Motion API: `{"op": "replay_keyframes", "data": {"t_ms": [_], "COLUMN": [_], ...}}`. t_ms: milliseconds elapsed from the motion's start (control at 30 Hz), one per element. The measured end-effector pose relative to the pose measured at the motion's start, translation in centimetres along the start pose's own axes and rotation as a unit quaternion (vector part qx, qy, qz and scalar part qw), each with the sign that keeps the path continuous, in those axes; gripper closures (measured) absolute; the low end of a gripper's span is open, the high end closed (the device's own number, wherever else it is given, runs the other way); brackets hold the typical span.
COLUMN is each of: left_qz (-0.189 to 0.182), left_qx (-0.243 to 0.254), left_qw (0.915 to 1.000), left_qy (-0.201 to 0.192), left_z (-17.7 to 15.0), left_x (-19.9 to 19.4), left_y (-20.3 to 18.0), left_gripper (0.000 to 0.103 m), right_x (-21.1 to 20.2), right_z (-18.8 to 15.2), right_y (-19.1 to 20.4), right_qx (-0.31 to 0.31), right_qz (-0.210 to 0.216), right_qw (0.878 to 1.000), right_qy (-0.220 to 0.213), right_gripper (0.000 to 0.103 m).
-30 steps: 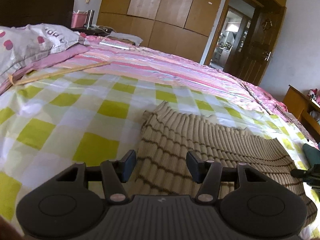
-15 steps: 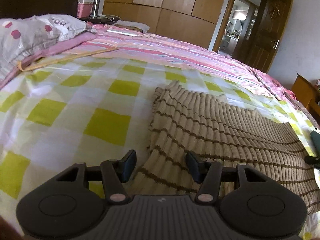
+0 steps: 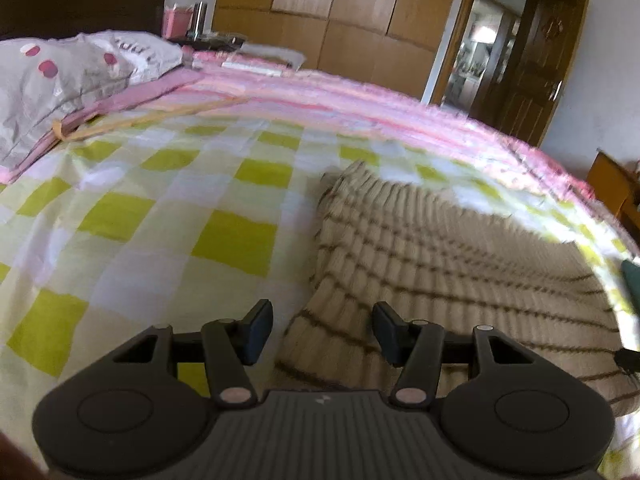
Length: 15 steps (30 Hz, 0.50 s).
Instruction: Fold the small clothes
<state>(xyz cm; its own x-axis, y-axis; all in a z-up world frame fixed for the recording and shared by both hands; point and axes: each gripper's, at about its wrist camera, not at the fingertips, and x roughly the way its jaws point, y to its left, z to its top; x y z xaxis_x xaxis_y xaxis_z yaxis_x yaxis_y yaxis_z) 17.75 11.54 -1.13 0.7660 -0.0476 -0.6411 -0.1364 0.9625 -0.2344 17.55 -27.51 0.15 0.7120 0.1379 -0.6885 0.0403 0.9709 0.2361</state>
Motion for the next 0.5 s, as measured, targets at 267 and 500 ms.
{"op": "replay_keyframes", "data": {"t_ms": [267, 500], "left_qz": [0.013, 0.011], "left_qx": [0.027, 0.023], "left_qw": [0.9995, 0.9996], "left_qy": [0.004, 0.010], "left_z": [-0.4, -0.4], "left_x": [0.5, 0.5], "left_y": [-0.3, 0.0], "left_gripper": [0.043, 0.043], "right_x": [-1.1, -1.5], "right_z": [-0.1, -1.1], "right_y": [-0.4, -1.3], "right_qx": [0.001, -0.004], "right_qz": [-0.005, -0.025], "right_qw": [1.000, 1.000], "right_qy": [-0.014, 0.014], "right_gripper": [0.089, 0.089]}}
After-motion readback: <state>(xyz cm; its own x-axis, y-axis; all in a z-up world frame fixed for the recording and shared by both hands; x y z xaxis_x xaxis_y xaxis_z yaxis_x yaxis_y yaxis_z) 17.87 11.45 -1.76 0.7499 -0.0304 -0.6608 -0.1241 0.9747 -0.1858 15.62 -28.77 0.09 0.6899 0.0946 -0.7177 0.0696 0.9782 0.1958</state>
